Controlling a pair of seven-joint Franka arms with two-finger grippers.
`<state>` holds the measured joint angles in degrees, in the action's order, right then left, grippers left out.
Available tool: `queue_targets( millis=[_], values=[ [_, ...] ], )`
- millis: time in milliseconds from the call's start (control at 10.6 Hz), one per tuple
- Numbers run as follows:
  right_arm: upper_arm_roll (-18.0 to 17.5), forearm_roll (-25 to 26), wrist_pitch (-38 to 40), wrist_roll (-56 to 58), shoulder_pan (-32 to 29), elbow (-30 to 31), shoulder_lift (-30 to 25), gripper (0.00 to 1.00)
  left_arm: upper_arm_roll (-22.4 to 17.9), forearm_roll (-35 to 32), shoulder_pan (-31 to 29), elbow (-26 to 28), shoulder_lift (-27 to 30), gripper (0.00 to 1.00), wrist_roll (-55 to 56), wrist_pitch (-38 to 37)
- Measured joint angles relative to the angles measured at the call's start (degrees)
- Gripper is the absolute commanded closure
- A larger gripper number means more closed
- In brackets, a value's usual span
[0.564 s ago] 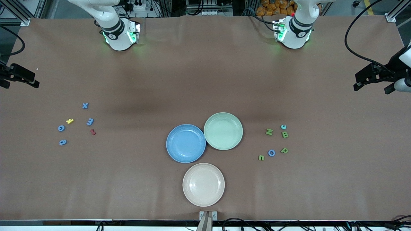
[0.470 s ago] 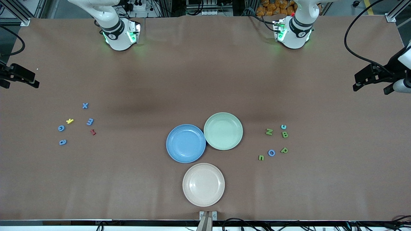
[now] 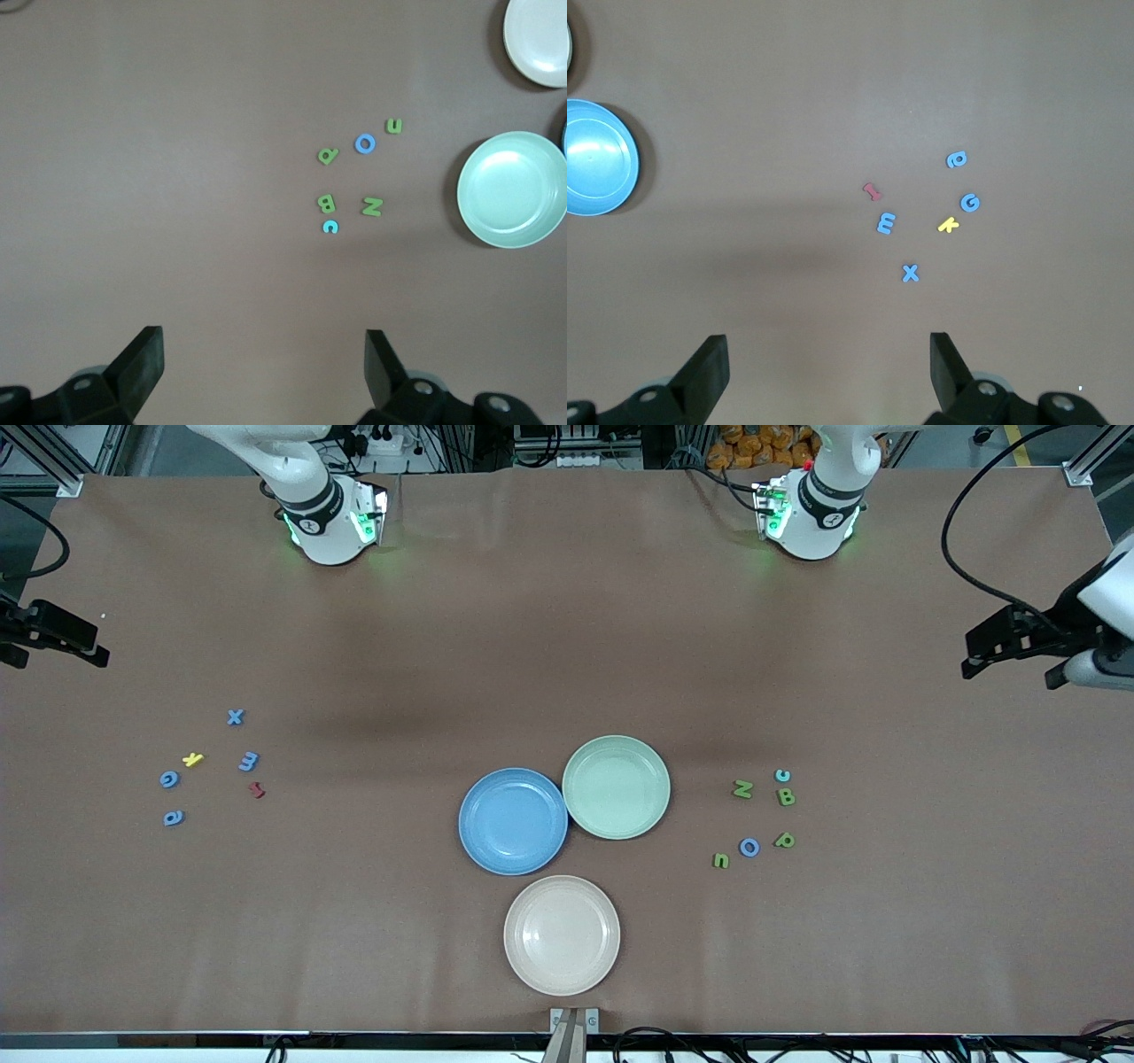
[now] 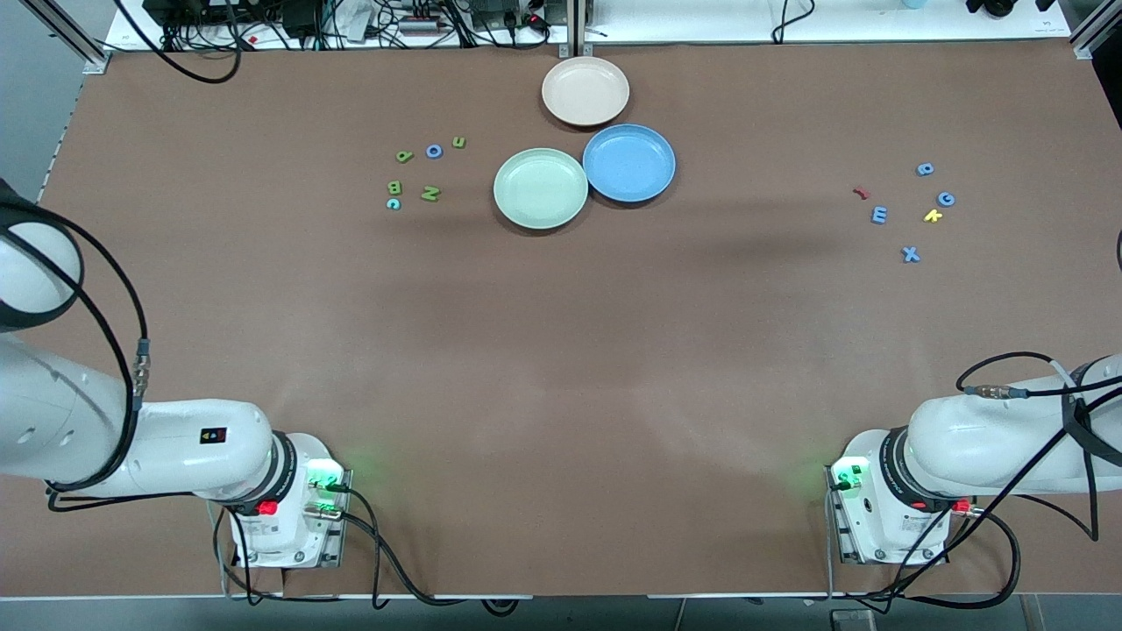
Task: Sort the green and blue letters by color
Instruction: 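Reach both grippers down toward the two clusters of foam letters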
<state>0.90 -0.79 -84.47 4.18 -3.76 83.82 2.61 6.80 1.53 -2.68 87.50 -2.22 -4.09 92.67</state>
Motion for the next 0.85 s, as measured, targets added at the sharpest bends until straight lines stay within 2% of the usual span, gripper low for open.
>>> queue_targets(
  millis=[282,564,658,846],
  values=[
    [0.0,0.0,0.3,0.0,0.0,0.1,0.0,0.0,0.5,-2.1,3.0,1.5,-7.1,0.0,0.0,4.1],
    [0.1,0.0,0.4,0.0,-0.1,0.6,0.0,0.0,2.5,-2.4,3.6,7.4,-13.8,0.01,4.4,15.1],
    [0.1,0.2,-0.3,0.0,-0.1,1.8,0.1,0.0,3.1,-2.6,4.8,10.0,-15.0,0.02,7.9,18.2],
    [0.2,1.9,-4.2,0.0,-0.1,6.3,0.6,0.0,3.4,-5.3,7.2,12.4,-18.9,0.1,12.2,23.9]
  ],
)
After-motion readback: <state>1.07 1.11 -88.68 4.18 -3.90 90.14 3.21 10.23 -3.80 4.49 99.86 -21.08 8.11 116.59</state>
